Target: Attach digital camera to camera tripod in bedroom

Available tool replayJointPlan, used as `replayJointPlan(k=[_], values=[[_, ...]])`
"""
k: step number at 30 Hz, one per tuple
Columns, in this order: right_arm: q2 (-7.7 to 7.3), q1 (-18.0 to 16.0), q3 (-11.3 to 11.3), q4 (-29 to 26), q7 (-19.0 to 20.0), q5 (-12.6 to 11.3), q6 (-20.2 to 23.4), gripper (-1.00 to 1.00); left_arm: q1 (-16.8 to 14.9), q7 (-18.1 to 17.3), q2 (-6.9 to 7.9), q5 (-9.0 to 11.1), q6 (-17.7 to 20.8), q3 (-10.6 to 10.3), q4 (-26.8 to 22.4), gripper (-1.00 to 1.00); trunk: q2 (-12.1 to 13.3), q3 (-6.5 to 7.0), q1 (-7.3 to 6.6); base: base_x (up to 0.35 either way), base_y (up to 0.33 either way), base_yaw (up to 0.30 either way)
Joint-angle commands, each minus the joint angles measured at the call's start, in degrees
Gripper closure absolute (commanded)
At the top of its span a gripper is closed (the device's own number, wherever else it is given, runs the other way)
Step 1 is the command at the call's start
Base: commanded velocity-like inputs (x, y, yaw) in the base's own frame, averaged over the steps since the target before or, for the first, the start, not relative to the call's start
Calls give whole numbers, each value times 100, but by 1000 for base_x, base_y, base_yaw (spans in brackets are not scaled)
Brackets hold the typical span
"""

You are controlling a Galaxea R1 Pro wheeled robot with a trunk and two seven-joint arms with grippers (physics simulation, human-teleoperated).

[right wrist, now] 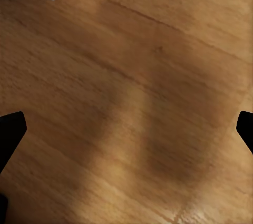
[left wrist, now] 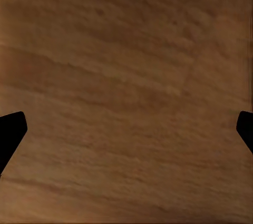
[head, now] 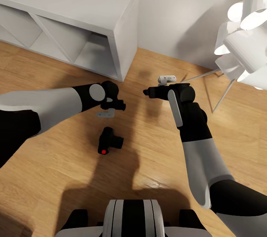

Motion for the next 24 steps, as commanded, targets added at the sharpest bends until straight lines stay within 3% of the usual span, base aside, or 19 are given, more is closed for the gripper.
replayJointPlan(k=[1,13,24], values=[[0,-3,-2,-4,-7,-23,23,-100,-4,13,-45,-20,-126,-41,81,-100,-1,-3,-1,0,0,0],[0,-3,-2,-4,-6,-23,23,-100,26,13,-203,4,-878,-106,390,-100,-1,-3,-1,0,0,0],[0,-3,-2,-4,-6,-23,23,-100,95,-85,-268,20,-1172,-110,546,-100,-1,-3,-1,0,0,0]])
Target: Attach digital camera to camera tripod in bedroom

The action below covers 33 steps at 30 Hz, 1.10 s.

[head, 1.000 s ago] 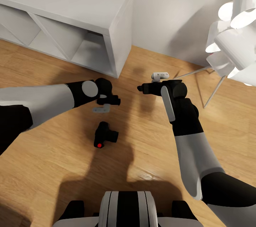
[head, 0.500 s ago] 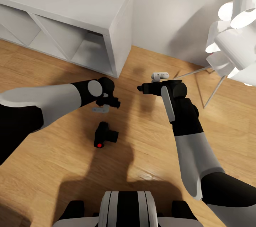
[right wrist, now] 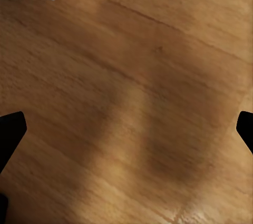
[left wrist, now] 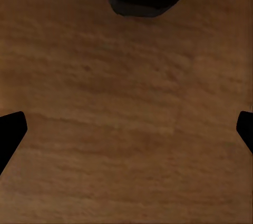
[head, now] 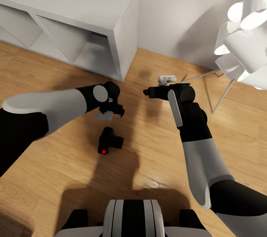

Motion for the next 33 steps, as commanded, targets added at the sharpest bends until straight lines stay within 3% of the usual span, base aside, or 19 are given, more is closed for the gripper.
replayJointPlan(k=[1,9,33], values=[[0,-3,-2,-4,-6,-23,23,-100,17,-8,-5,-1,-70,-18,15,-100,-1,-3,-1,0,0,0],[0,-3,-2,-4,-7,-23,23,-100,168,-83,-37,35,-297,-10,237,-100,-1,-3,-1,0,0,0],[0,-3,-2,-4,-6,-23,23,-100,278,-110,-51,34,-496,-38,410,-100,-1,-3,-1,0,0,0]])
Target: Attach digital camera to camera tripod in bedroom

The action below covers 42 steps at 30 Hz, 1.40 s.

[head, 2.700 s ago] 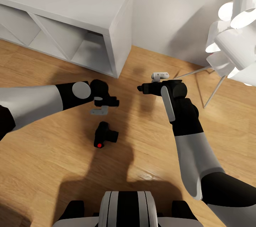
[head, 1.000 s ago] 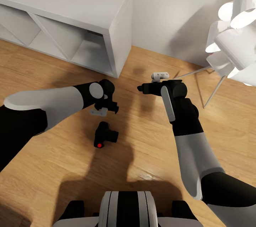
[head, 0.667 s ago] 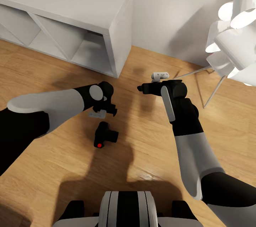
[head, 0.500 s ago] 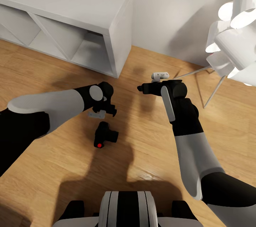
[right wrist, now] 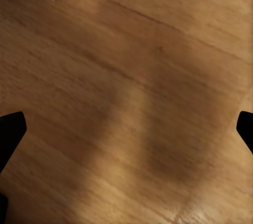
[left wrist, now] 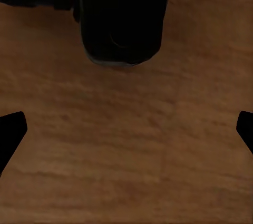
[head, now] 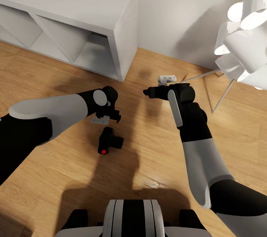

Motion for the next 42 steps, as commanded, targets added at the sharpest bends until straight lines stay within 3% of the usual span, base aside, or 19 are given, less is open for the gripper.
replayJointPlan(k=[1,42], values=[[0,-3,-2,-4,-8,-23,23,-100,7,-6,1,3,-12,-19,-8,-100,-1,-3,-1,0,0,0],[0,-3,-2,-4,-8,-23,23,-100,303,214,64,-21,-81,-38,51,-100,-1,-3,-1,0,0,0]])
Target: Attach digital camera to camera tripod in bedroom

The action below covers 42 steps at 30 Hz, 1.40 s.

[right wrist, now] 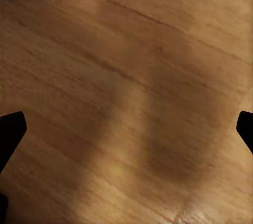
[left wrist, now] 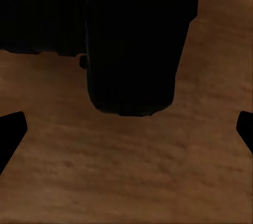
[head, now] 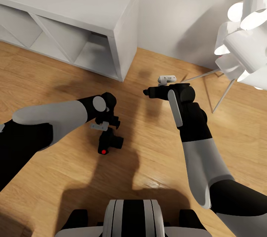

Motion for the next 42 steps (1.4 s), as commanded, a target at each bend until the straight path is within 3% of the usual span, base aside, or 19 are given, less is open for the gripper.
replayJointPlan(k=[1,42], values=[[0,-3,-2,-4,-6,-23,23,-100,0,21,2,4,-3,-19,-3,-100,-1,-3,-1,0,0,0],[0,-3,-2,-4,-8,-23,23,-100,138,152,-42,-27,-3,-143,85,-100,-1,-3,-1,0,0,0]])
